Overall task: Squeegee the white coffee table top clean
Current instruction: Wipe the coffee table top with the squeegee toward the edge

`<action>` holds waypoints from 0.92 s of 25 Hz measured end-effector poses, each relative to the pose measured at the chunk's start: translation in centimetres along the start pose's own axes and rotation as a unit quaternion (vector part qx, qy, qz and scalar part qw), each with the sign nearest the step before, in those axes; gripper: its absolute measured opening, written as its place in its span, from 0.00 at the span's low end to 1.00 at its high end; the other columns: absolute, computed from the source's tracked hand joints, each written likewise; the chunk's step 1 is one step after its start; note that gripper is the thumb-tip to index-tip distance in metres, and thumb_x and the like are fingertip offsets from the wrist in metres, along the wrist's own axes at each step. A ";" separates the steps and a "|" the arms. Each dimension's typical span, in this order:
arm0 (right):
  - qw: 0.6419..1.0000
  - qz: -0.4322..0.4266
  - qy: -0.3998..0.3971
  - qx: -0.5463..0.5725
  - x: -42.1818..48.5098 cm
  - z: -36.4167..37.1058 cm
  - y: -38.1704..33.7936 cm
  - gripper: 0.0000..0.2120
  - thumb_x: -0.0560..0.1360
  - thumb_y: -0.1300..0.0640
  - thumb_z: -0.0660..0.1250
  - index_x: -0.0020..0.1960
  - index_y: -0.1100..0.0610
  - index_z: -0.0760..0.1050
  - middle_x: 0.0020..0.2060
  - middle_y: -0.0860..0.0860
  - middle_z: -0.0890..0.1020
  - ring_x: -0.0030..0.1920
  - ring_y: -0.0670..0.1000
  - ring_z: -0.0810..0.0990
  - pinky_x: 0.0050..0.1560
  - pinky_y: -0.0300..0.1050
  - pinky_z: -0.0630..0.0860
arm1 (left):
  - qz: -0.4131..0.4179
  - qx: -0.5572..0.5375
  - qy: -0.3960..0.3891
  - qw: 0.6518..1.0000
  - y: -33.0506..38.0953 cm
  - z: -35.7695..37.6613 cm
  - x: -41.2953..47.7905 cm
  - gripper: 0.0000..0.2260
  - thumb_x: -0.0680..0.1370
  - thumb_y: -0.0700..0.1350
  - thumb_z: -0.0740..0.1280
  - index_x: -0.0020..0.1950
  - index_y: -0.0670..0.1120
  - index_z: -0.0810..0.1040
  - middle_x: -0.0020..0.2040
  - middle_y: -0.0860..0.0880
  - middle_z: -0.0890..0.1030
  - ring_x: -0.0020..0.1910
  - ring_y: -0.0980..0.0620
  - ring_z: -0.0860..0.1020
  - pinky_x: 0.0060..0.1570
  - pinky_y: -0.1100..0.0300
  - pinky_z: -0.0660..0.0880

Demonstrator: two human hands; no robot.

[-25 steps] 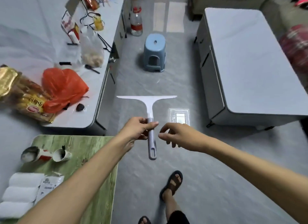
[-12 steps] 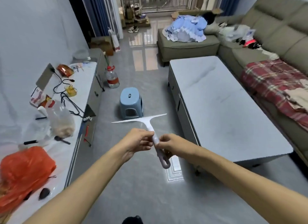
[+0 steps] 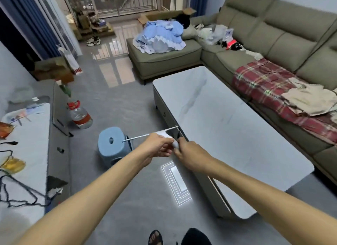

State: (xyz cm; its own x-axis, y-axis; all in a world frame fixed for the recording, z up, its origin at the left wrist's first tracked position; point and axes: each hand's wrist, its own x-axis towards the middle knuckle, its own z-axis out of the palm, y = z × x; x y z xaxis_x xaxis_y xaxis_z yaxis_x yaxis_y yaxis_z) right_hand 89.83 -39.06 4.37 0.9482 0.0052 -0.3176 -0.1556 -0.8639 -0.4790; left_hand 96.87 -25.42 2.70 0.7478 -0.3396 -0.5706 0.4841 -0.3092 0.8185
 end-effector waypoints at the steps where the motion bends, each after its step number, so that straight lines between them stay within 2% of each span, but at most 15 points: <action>1: 1.000 0.014 0.013 -0.014 2.7 -1.1 0.2 0.14 0.81 0.48 0.53 0.53 0.59 0.67 0.51 0.63 0.79 0.50 0.65 0.78 0.42 0.51 0.70 | -0.002 0.031 -0.013 0.999 1.8 -1.1 2.5 0.05 0.74 0.42 0.69 0.39 0.43 0.80 0.34 0.44 0.81 0.28 0.52 0.79 0.32 0.63 0.80; 3: 0.998 0.048 0.017 -0.022 7.7 -3.1 1.2 0.15 0.81 0.48 0.52 0.55 0.60 0.68 0.52 0.63 0.79 0.51 0.64 0.77 0.42 0.50 0.68 | 0.016 0.096 -0.025 0.995 4.9 -3.1 7.4 0.05 0.74 0.45 0.68 0.42 0.45 0.80 0.36 0.45 0.82 0.29 0.51 0.79 0.33 0.62 0.78; 5: 0.997 0.073 -0.006 -0.012 14.0 -5.2 2.8 0.16 0.82 0.48 0.50 0.55 0.57 0.70 0.51 0.62 0.78 0.46 0.61 0.75 0.39 0.47 0.67 | 0.056 0.161 -0.015 0.985 7.8 -5.5 13.8 0.03 0.75 0.45 0.67 0.42 0.47 0.79 0.38 0.46 0.82 0.31 0.51 0.78 0.33 0.61 0.75; 7: 0.994 0.095 -0.036 0.034 20.8 -6.8 4.9 0.15 0.82 0.46 0.50 0.47 0.51 0.70 0.47 0.61 0.78 0.40 0.57 0.71 0.31 0.43 0.65 | 0.090 0.227 -0.008 0.970 10.5 -7.5 20.3 0.03 0.75 0.44 0.67 0.41 0.49 0.78 0.39 0.45 0.83 0.32 0.49 0.78 0.34 0.59 0.74; 9: 0.984 0.137 -0.049 0.098 27.8 -8.4 7.1 0.18 0.82 0.43 0.50 0.43 0.55 0.68 0.44 0.61 0.79 0.34 0.56 0.71 0.26 0.40 0.64 | 0.104 0.312 -0.003 0.944 13.2 -9.5 26.5 0.03 0.73 0.45 0.66 0.40 0.49 0.77 0.41 0.43 0.85 0.36 0.46 0.81 0.39 0.56 0.77; 12: 0.971 0.170 -0.080 0.146 36.6 -11.7 9.0 0.18 0.82 0.47 0.52 0.43 0.60 0.69 0.39 0.59 0.80 0.27 0.54 0.72 0.23 0.39 0.65 | 0.129 0.450 -0.027 0.883 18.0 -12.2 33.8 0.04 0.73 0.45 0.65 0.39 0.47 0.77 0.41 0.43 0.84 0.43 0.43 0.82 0.48 0.48 0.79; 15: 0.966 0.189 -0.069 0.161 44.1 -16.5 9.9 0.18 0.81 0.47 0.53 0.43 0.60 0.71 0.37 0.58 0.81 0.27 0.53 0.73 0.24 0.39 0.67 | 0.142 0.489 -0.056 0.859 24.3 -14.6 40.6 0.05 0.73 0.44 0.64 0.39 0.45 0.77 0.40 0.43 0.83 0.44 0.42 0.81 0.49 0.47 0.78; 18: 0.964 0.219 -0.041 0.147 50.8 -20.1 11.7 0.17 0.81 0.49 0.53 0.42 0.59 0.71 0.38 0.57 0.80 0.28 0.53 0.73 0.25 0.40 0.66 | 0.145 0.535 -0.085 0.828 29.2 -15.6 48.3 0.06 0.73 0.45 0.63 0.37 0.49 0.73 0.39 0.47 0.80 0.43 0.43 0.78 0.49 0.50 0.77; 21: 0.964 0.255 -0.011 0.078 57.1 -21.6 14.0 0.12 0.82 0.54 0.53 0.53 0.61 0.69 0.52 0.62 0.77 0.40 0.56 0.71 0.28 0.42 0.62 | 0.151 0.546 -0.109 0.817 32.7 -16.3 57.1 0.07 0.74 0.45 0.64 0.35 0.50 0.71 0.38 0.51 0.78 0.41 0.47 0.74 0.35 0.58 0.70; 23: 0.948 0.298 0.000 0.107 61.4 -22.5 15.4 0.10 0.82 0.54 0.54 0.52 0.60 0.66 0.55 0.62 0.77 0.42 0.56 0.71 0.26 0.41 0.61 | 0.152 0.544 -0.134 0.814 35.2 -16.9 63.4 0.06 0.73 0.46 0.65 0.35 0.51 0.72 0.38 0.52 0.79 0.41 0.49 0.74 0.34 0.58 0.67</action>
State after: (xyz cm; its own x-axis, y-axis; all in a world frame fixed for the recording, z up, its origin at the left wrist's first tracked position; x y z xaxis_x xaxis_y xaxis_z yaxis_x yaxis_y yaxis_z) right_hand 151.88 -63.35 -4.02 0.6737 -0.4523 -0.5844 -0.7172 -0.5909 -0.3694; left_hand 169.03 -42.85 -3.56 0.5608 -0.6837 -0.4670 -0.5031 -0.7293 0.4636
